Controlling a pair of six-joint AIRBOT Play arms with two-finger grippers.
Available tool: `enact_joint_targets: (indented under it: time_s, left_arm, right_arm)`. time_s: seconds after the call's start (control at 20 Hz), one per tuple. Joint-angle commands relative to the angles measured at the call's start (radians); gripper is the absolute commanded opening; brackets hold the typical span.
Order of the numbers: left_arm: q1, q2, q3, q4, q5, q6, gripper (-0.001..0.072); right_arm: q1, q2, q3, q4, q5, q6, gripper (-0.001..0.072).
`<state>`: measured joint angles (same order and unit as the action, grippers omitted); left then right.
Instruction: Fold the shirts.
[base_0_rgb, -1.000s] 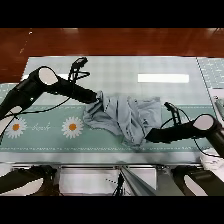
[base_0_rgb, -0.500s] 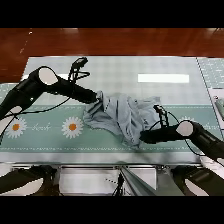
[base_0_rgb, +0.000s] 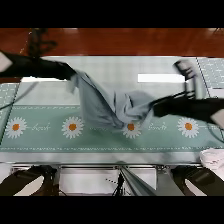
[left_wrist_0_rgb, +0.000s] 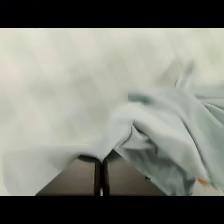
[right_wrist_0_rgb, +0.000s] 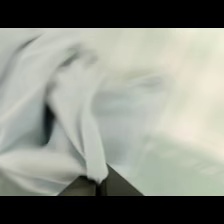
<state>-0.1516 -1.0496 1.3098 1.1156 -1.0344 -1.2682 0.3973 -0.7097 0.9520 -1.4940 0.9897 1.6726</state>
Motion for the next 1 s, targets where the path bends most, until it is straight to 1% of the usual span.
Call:
enact_joint_targets:
  time_s: [0.0, 0.1, 0.25, 0.35, 0.4, 0.5, 0.55, 0.6, 0.65, 0.75, 0.8, 0.9, 0.95]
  left_arm:
    - [0.105, 0.142, 0.214, 0.090, 0.007, 0.000, 0.0021]
    - [0.109, 0.188, 0.358, 0.090, 0.033, 0.000, 0.0021]
    - [0.102, 0.223, 0.528, 0.090, 0.058, 0.000, 0.0021]
    - [0.102, 0.243, 0.584, 0.090, 0.046, 0.000, 0.0021]
    - [0.102, 0.253, 0.591, 0.090, 0.023, 0.000, 0.0021]
    - [0.103, 0.264, 0.591, 0.095, -0.089, -0.001, 0.0021]
    - [0.103, 0.264, 0.591, 0.098, -0.175, -0.001, 0.0021]
    - [0.103, 0.263, 0.591, 0.106, -0.259, -0.010, 0.0021]
    - [0.103, 0.261, 0.590, 0.134, -0.341, -0.048, 0.0021]
    - [0.103, 0.261, 0.588, 0.191, -0.460, -0.089, 0.0021]
    - [0.103, 0.261, 0.588, 0.218, -0.496, -0.105, 0.0021]
    - [0.103, 0.253, 0.588, 0.266, -0.547, -0.117, 0.0021]
    - [0.103, 0.240, 0.588, 0.270, -0.562, -0.117, 0.0021]
  right_arm:
    - [0.001, 0.081, 0.293, -0.476, 0.035, 0.169, 0.0026]
    - [0.002, 0.081, 0.422, -0.478, 0.020, 0.163, 0.0026]
    - [0.001, 0.081, 0.527, -0.488, 0.006, 0.140, 0.0026]
    - [0.002, 0.081, 0.562, -0.515, 0.030, 0.138, 0.0025]
    - [0.001, 0.081, 0.573, -0.523, 0.070, 0.138, 0.0026]
    - [0.001, 0.081, 0.576, -0.524, 0.196, 0.133, 0.0026]
    - [0.002, 0.081, 0.576, -0.524, 0.283, 0.111, 0.0026]
    - [0.001, 0.081, 0.576, -0.524, 0.380, 0.076, 0.0026]
    - [0.002, 0.081, 0.576, -0.524, 0.466, 0.037, 0.0026]
    - [0.001, 0.081, 0.576, -0.526, 0.646, -0.056, 0.0026]
    - [0.001, 0.081, 0.576, -0.534, 0.728, -0.090, 0.0026]
    - [0.001, 0.069, 0.576, -0.538, 0.843, -0.115, 0.0026]
    - [0.001, 0.056, 0.573, -0.522, 0.866, -0.114, 0.0026]
